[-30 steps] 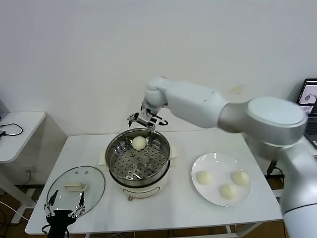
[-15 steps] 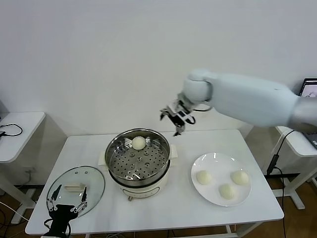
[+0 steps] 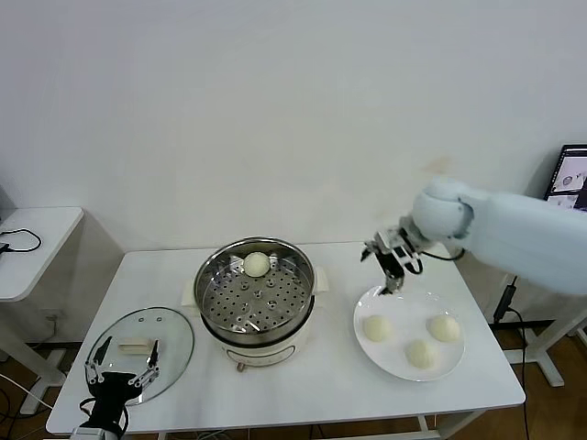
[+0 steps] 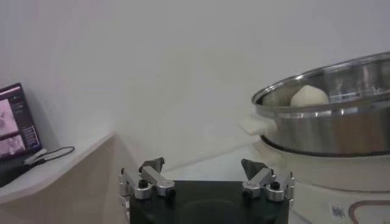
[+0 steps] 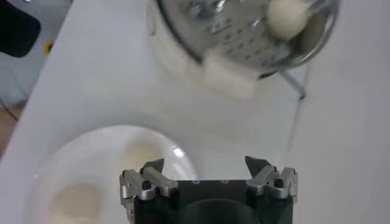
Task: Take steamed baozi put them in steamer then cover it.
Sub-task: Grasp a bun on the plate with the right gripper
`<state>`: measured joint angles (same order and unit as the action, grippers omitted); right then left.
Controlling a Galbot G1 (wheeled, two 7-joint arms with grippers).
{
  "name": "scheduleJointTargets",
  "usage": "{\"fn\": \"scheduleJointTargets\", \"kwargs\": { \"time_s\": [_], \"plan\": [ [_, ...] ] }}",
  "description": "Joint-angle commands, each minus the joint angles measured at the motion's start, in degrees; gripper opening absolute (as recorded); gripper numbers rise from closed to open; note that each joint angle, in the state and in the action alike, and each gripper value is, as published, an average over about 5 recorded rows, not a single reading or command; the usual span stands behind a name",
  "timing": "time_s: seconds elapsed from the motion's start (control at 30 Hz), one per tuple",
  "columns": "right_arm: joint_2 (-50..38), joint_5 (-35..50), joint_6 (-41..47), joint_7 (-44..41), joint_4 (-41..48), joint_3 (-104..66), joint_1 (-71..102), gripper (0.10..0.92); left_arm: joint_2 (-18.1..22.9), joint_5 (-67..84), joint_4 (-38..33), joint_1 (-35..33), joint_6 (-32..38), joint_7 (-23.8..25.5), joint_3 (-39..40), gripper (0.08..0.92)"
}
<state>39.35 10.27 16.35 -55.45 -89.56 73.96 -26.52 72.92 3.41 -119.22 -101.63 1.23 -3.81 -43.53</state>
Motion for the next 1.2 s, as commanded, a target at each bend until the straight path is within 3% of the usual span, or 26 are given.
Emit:
{"fn": "scheduleJointTargets", "kwargs": {
  "time_s": [0.03, 0.87, 1.2],
  "plan": [
    [-2.86, -5.90, 2.40, 0.25, 0.95, -5.50, 12.56, 0.823, 0.05, 0.05, -0.12, 0.16, -0.24, 0.06, -0.40, 0.823],
    [6.39, -13.52, 1.27, 1.68, 13.13, -15.35, 25.01, 0.820, 0.17, 0.29, -0.28, -0.34, -0.35, 0.31, -1.38, 0.823],
    [7.63, -13.85, 1.24, 2.10, 14.15, -16.87, 26.58, 0.717, 0.30, 0.16, -0.36, -0.27, -0.32, 0.32, -1.29, 0.823]
  ]
}}
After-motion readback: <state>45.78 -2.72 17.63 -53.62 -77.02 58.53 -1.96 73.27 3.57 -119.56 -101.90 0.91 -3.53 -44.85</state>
